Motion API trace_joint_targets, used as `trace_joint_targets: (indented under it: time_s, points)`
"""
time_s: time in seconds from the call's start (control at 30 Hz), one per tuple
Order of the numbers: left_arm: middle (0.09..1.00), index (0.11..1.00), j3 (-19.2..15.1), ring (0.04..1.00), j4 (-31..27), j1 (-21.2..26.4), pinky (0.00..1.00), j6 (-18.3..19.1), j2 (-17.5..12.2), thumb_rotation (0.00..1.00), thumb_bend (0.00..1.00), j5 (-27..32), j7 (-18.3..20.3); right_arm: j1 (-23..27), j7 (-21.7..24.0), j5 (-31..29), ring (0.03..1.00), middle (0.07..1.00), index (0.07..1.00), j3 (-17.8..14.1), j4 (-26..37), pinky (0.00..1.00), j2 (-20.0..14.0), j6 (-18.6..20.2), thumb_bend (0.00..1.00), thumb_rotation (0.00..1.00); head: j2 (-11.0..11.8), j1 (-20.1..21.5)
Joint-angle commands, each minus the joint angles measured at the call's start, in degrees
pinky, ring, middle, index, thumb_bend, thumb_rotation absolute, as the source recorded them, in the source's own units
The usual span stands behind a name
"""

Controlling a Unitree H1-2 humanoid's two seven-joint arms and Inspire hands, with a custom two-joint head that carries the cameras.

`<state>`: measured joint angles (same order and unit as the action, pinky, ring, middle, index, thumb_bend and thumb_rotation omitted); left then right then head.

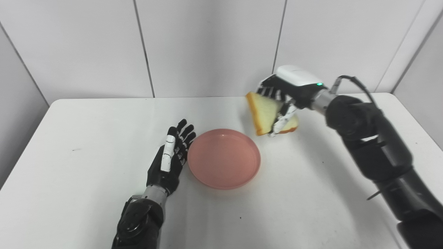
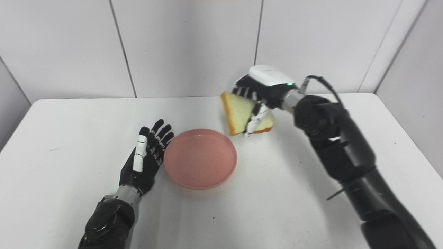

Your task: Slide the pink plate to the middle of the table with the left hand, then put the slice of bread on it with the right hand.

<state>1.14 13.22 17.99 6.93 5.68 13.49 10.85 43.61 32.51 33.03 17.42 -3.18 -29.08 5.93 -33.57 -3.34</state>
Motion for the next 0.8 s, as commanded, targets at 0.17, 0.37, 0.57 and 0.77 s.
trace_joint_targets:
  time_s: [0.17,0.37,0.57,0.77]
  points:
    - [0.945,0.932,0.42,0.957,1.7,-0.8,0.97,1.87,0.18,0.91,0.81,-1.2,-1.59,4.03,-1.33,0.34,0.386,0.49,0.548,1.8,0.69,0.39,2.65,-2.84,0.51,0.0,-0.24,0.15]
    - [0.945,0.941,0.1,0.954,1.58,-0.82,0.96,1.92,0.29,0.89,0.81,-0.91,-1.61,4.57,-1.2,2.87,0.386,0.491,0.545,4.47,0.43,0.39,5.13,-1.5,0.51,0.0,-0.55,0.59]
    - [0.952,0.957,0.08,0.957,1.36,-0.78,0.96,1.73,0.51,0.9,0.8,-1.16,-1.94,4.38,-1.81,4.0,0.378,0.49,0.556,5.62,-1.46,0.38,7.3,-2.42,0.51,0.0,-1.18,0.29]
    - [0.956,0.963,0.05,0.959,1.48,-0.59,0.96,1.88,0.57,0.9,0.82,-0.93,-1.66,4.95,0.34,5.71,0.406,0.487,0.525,8.57,-2.48,0.51,7.67,-2.63,0.52,0.0,-1.5,0.18]
